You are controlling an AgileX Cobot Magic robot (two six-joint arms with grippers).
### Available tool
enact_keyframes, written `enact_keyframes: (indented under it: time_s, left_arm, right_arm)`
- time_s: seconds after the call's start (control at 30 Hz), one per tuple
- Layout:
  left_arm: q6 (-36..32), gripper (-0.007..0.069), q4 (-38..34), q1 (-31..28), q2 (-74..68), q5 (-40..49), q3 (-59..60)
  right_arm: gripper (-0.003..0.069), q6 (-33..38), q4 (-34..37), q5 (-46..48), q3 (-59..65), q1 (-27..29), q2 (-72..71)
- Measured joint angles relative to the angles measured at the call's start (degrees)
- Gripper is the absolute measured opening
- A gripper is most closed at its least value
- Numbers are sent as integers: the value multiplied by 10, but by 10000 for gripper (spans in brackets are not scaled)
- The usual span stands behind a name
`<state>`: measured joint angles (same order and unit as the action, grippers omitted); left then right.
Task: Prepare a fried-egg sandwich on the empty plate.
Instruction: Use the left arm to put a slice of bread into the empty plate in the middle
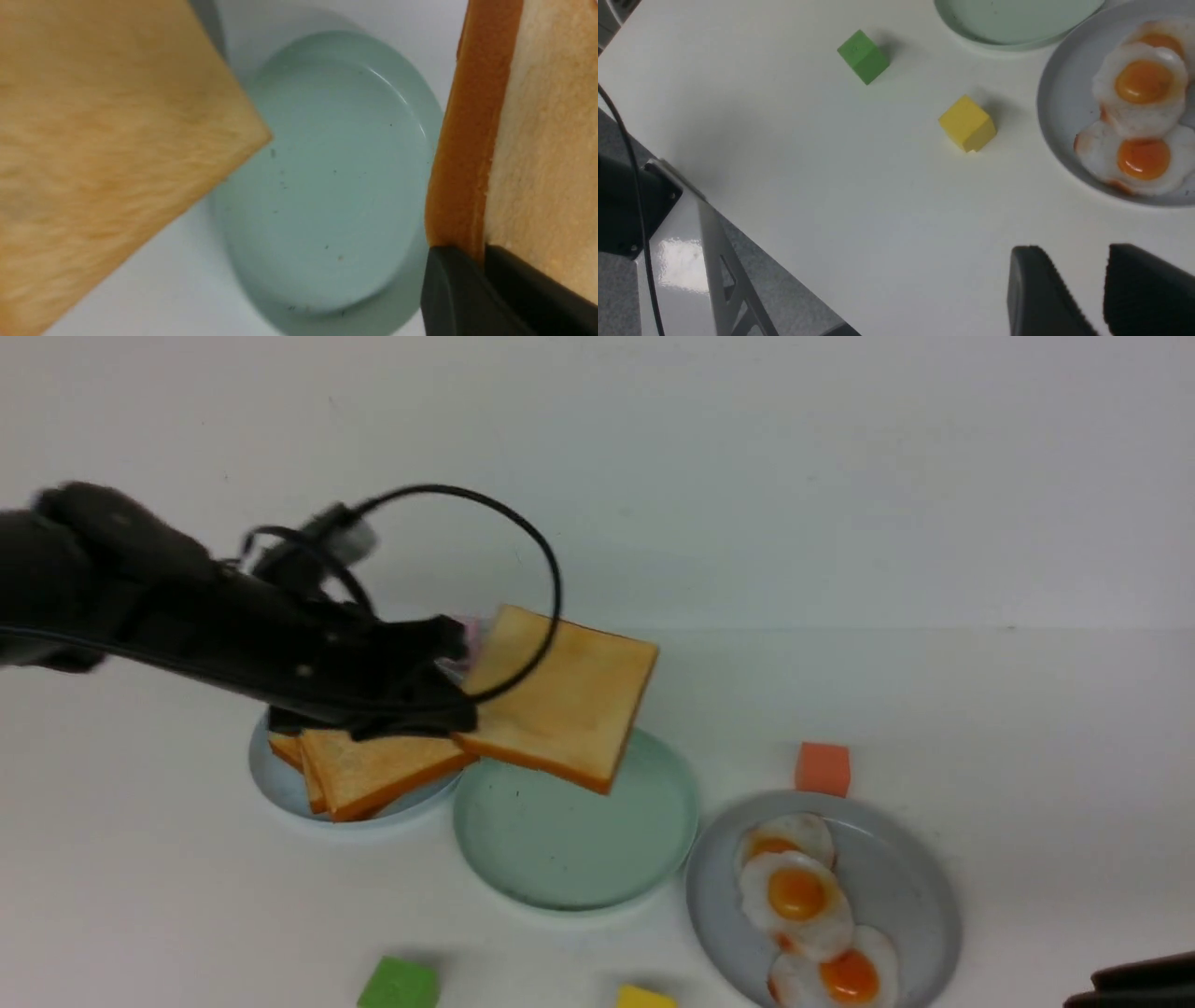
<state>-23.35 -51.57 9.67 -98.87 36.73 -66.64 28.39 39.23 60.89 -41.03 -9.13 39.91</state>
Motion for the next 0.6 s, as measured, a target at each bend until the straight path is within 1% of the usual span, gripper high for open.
enact_keyframes:
  time_s: [0.07, 0.23, 0.43, 0.57, 0.6]
  left_arm:
    - [15, 27, -12, 13, -25, -18, 0]
    - [51, 27, -18, 18, -70, -23, 2]
    - [60, 30, -22, 18, -105, -26, 4]
    - [60, 69, -26, 18, -107, -26, 4]
    - [60, 98, -28, 18, -107, -24, 4]
  right_arm:
    - [245, 0, -4, 0, 0, 0, 0]
    - [245, 0, -8, 0, 0, 0, 0]
    - [245, 1, -9, 0, 0, 0, 0]
    - [245, 2, -9, 0, 0, 0, 0]
    - [245, 2, -9, -1, 0, 0, 0]
